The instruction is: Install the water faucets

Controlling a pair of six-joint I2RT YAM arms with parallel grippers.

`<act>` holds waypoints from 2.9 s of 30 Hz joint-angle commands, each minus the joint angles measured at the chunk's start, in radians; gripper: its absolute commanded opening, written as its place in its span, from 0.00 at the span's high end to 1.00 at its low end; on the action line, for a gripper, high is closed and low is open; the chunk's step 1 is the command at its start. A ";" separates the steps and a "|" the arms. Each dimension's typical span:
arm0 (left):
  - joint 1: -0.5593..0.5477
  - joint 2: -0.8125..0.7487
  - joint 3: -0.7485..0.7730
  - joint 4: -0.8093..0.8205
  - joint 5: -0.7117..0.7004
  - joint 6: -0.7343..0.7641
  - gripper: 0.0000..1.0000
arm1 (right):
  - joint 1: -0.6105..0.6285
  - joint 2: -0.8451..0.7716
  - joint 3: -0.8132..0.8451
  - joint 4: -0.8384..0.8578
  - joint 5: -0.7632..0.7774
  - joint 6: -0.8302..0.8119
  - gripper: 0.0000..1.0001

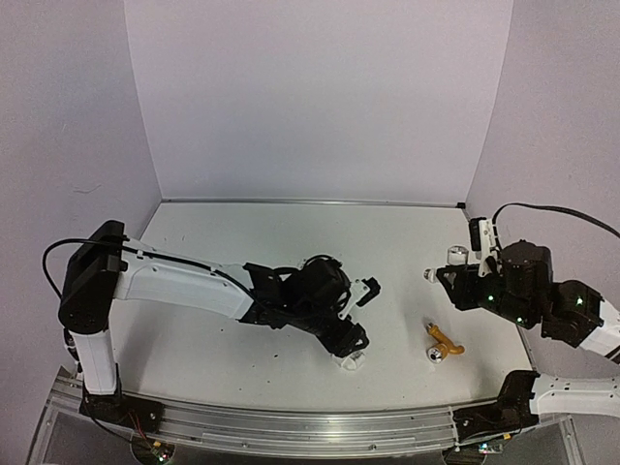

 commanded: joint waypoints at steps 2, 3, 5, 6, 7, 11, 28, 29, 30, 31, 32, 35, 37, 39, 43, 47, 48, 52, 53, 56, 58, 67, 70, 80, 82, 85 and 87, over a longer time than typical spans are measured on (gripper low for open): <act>-0.045 0.093 0.189 -0.204 -0.128 -0.046 0.37 | 0.010 0.016 0.038 0.064 -0.009 0.000 1.00; -0.050 0.106 0.215 -0.235 -0.143 -0.046 0.37 | 0.010 0.018 0.037 0.065 -0.010 0.000 1.00; -0.066 0.149 0.267 -0.274 -0.154 -0.054 0.37 | 0.010 0.019 0.038 0.066 -0.013 0.000 1.00; -0.070 0.161 0.292 -0.287 -0.151 -0.058 0.37 | 0.010 0.018 0.038 0.066 -0.014 0.001 1.00; -0.072 0.171 0.304 -0.295 -0.149 -0.061 0.37 | 0.010 0.017 0.037 0.066 -0.014 0.000 1.00; -0.088 0.253 0.413 -0.404 -0.194 -0.077 0.37 | 0.010 0.005 0.032 0.066 -0.015 0.004 1.00; -0.132 0.410 0.542 -0.543 -0.304 -0.085 0.40 | 0.010 -0.005 0.022 0.068 -0.023 0.018 1.00; -0.133 0.415 0.540 -0.547 -0.315 -0.082 0.41 | 0.010 -0.003 0.022 0.068 -0.022 0.018 1.00; -0.133 0.420 0.537 -0.554 -0.332 -0.080 0.43 | 0.010 -0.002 0.021 0.069 -0.022 0.019 1.00; -0.135 0.422 0.536 -0.558 -0.339 -0.080 0.44 | 0.010 0.000 0.021 0.069 -0.024 0.020 1.00; -0.135 0.423 0.534 -0.566 -0.358 -0.076 0.46 | 0.010 0.001 0.021 0.072 -0.024 0.022 1.00; -0.137 0.421 0.531 -0.584 -0.385 -0.063 0.47 | 0.010 0.009 0.025 0.074 -0.027 0.022 1.00; -0.139 0.412 0.524 -0.587 -0.385 -0.053 0.46 | 0.010 0.015 0.027 0.075 -0.027 0.022 1.00; -0.139 0.404 0.519 -0.587 -0.385 -0.044 0.48 | 0.010 0.019 0.026 0.079 -0.028 0.022 1.00; -0.140 0.384 0.510 -0.590 -0.407 -0.038 0.66 | 0.010 0.031 0.030 0.088 -0.031 0.023 1.00; -0.139 0.361 0.503 -0.588 -0.448 -0.030 0.74 | 0.010 0.047 0.036 0.089 -0.032 0.017 1.00; -0.138 0.357 0.500 -0.588 -0.457 -0.027 0.76 | 0.010 0.049 0.036 0.090 -0.032 0.018 1.00; -0.134 0.340 0.492 -0.586 -0.468 -0.015 0.84 | 0.009 0.063 0.050 0.097 -0.035 0.015 1.00; -0.134 0.336 0.490 -0.584 -0.471 -0.014 0.84 | 0.010 0.065 0.052 0.097 -0.035 0.014 1.00; -0.125 0.311 0.481 -0.573 -0.475 -0.006 0.88 | 0.010 0.080 0.056 0.100 -0.038 0.013 1.00; -0.107 0.276 0.454 -0.552 -0.467 -0.004 0.90 | 0.010 0.086 0.055 0.104 -0.042 0.014 1.00; 0.120 -0.167 -0.081 0.143 0.268 -0.031 0.93 | 0.010 0.108 0.069 0.116 -0.056 0.016 1.00; 0.201 -0.220 -0.212 0.389 0.525 -0.105 0.94 | 0.010 0.122 0.073 0.128 -0.068 0.018 1.00; 0.268 -0.056 -0.386 1.022 0.848 -0.364 0.95 | 0.010 0.158 0.067 0.156 -0.102 0.035 1.00; 0.271 0.000 -0.392 1.093 0.874 -0.385 0.95 | 0.011 0.166 0.066 0.160 -0.104 0.038 1.00; 0.276 0.098 -0.391 1.240 0.918 -0.451 0.94 | 0.010 0.171 0.062 0.165 -0.112 0.044 1.00; 0.277 0.156 -0.376 1.261 0.931 -0.469 0.94 | 0.010 0.174 0.063 0.167 -0.113 0.046 1.00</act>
